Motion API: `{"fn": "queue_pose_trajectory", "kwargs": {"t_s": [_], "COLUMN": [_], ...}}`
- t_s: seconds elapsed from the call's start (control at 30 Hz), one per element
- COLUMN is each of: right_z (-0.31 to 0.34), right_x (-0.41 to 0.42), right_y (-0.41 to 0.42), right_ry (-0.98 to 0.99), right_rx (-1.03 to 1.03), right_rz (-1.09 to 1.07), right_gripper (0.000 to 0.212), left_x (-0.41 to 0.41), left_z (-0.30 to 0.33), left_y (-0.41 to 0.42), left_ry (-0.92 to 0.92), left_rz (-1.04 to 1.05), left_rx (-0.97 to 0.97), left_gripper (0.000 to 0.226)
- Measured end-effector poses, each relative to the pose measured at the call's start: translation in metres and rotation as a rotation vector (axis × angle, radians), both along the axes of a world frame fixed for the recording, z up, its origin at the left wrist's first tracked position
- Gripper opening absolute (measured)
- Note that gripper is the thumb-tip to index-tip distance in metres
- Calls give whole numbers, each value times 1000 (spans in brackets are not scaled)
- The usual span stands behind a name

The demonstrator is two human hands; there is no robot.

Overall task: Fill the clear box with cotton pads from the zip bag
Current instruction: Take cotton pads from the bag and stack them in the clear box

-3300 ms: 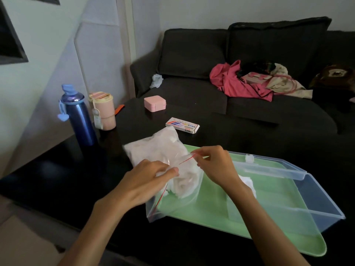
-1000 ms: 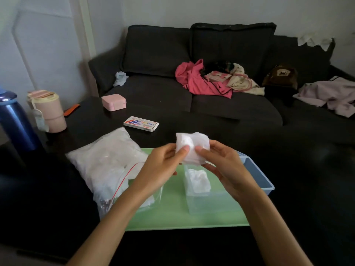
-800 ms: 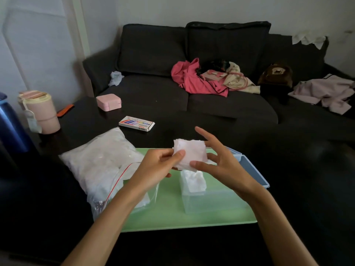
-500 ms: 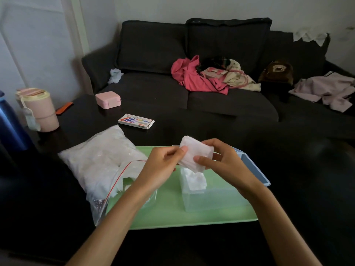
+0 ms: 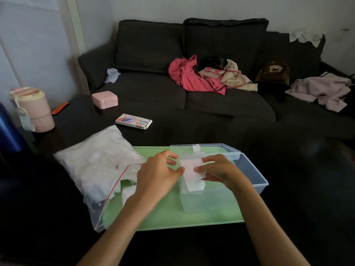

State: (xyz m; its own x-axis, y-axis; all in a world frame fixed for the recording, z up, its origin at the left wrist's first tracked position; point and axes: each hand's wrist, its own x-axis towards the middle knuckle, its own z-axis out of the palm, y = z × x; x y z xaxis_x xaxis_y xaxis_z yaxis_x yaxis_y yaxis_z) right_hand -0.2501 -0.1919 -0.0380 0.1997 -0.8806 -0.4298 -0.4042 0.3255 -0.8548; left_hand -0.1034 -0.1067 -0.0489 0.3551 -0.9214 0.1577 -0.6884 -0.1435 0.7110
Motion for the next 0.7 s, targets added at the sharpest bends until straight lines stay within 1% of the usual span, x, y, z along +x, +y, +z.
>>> {"fn": "queue_pose_trajectory", "kwargs": {"t_s": [0.07,0.1,0.17,0.23,0.27,0.33,0.37,0.4,0.47,0.53,0.6,0.7], "right_z": [-6,-9,-13,-14,-14,-13,-12,-10,-4,-1,-3,-11], "right_x": [4,6,6,7,8,9,8,6,1,-3,-4,-1], "right_y": [-3,-3,-3,0,2,5,4,3,1,-2,-4,-7], "right_ry": [36,99,320,529,581,579,554,530,505,476,446,429], "right_rx": [-25,-70,-232,-389,-450,-543,-571,-580,-531,-418,-334,-252], "right_rz": [-36,-36,-4,35,55,118,167,222,341,413,409,396], "right_gripper": [31,27,31,33,31,21,14,10,21,32,34,32], "left_x": [1,1,2,1,-1,-8,-13,-17,-23,-27,-31,-37], "left_z": [-2,-2,-1,2,5,9,11,14,19,23,25,26], "left_y": [0,0,1,0,-1,-7,-11,-17,-27,-37,-46,-51], "left_ry": [16,18,-12,-131,-220,-415,-504,-575,-666,-739,-798,-873], "left_rz": [-16,-20,-15,-6,-18,-77,-106,-125,-137,-141,-152,-164], "left_rx": [21,28,14,-24,-45,-53,-21,38,186,289,361,440], "left_gripper": [20,17,15,13,13,19,24,28,33,35,38,47]}}
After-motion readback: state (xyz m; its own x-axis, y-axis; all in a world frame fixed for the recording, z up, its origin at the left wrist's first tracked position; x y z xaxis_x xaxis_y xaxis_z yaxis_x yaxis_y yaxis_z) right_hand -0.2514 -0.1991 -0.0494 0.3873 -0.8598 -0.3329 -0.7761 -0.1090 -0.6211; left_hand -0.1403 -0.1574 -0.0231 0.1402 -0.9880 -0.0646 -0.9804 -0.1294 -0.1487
